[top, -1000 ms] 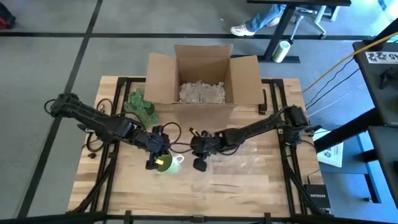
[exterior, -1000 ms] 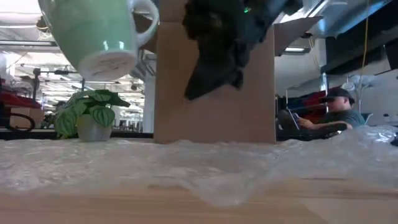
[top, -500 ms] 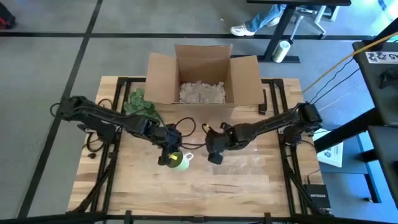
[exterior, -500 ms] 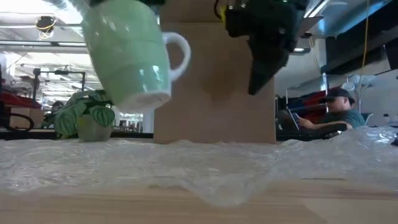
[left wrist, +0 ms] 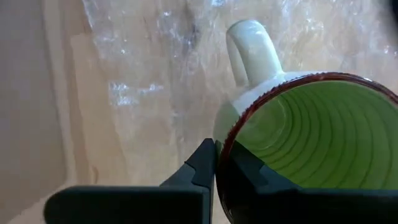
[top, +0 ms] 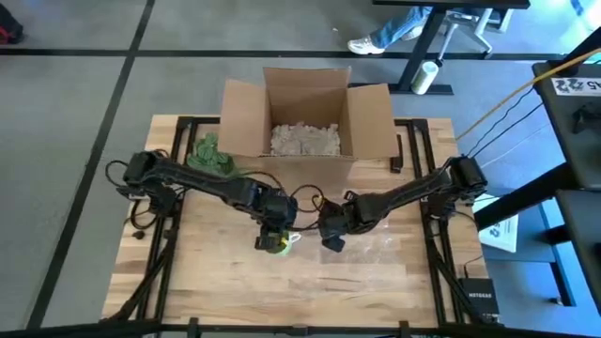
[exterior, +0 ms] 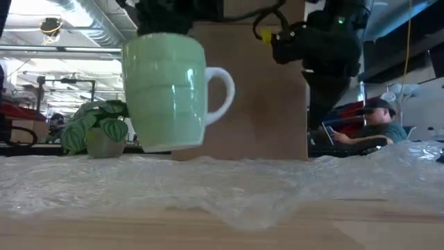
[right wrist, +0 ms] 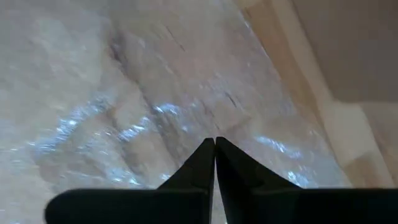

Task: Wrap mug
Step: Put the green mug on the bubble wrap

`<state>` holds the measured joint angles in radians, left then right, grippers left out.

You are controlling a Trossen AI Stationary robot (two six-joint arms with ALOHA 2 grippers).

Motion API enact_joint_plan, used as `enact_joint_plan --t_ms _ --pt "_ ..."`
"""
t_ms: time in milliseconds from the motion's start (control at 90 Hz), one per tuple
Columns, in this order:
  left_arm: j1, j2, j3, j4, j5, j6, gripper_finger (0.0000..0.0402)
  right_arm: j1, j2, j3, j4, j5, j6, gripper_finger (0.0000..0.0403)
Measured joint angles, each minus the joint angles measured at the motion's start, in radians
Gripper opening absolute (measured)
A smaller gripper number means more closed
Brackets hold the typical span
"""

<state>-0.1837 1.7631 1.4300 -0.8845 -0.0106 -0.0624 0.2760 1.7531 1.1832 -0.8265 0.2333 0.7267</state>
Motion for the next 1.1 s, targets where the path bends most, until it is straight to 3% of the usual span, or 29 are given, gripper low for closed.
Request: enact_joint_plan --t_ms 356,644,1100 --pt "-0.007 0.025 0.005 0.014 -0.042 -0.053 0.0000 0.000 0.000 -0.047 0.011 0.003 0.003 0.0000" --pt "-0.017 0.065 0.005 0.007 0.014 -0.070 0.0002 0.000 0.000 -0.049 0.022 0.003 0.002 0.0000" --pt "-0.018 0.061 0.084 -0.013 0.034 -0.093 0.0086 0.000 0.000 -0.049 0.038 0.011 0.002 0.0000"
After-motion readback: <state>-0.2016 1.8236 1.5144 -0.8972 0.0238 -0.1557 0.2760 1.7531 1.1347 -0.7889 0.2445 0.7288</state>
